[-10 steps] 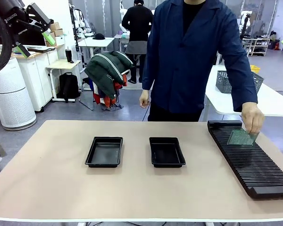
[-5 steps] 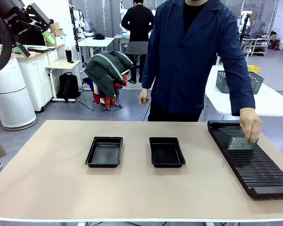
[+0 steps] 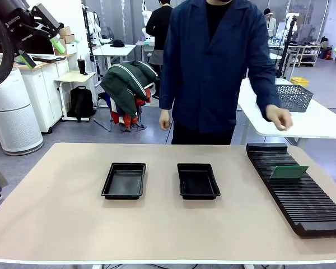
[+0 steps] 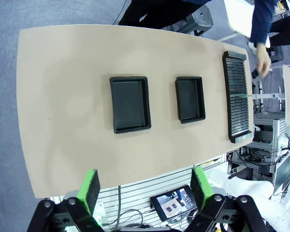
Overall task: Inspect and transfer BCBs to ESD trays.
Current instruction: Pick up the Blank PCB from the PCB Rack and place it in the left ESD tray.
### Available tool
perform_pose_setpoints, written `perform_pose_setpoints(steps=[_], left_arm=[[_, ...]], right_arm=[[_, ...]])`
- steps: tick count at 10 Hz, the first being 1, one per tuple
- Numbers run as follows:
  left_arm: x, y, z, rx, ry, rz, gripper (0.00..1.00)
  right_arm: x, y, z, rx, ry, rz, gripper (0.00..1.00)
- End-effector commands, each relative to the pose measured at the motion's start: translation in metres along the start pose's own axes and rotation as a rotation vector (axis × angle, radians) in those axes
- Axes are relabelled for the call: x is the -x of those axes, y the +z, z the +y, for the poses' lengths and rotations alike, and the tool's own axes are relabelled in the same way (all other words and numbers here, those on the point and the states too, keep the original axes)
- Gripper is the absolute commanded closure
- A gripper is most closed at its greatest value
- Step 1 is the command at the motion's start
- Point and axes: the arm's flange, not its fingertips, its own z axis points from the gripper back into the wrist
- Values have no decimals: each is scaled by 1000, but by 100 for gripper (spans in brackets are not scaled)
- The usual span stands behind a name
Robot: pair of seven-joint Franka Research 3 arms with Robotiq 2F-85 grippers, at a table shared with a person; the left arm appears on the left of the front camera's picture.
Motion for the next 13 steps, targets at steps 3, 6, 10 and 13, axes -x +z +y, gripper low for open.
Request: perform_pose_setpoints(steps=[3,6,10,13], left_arm=[[2,1,1,-1,1,-9,0],[2,1,1,-1,1,-9,0],[2,1,1,-1,1,-9,0],[2,1,1,-1,1,-9,0]], right_arm=[[-2,-5,0,90,122,17,0],[-13,-37,-22,199,270,131,0],[-18,-118,-64,298,697,303,0],[-15,-180,-97,335,996,402,0]])
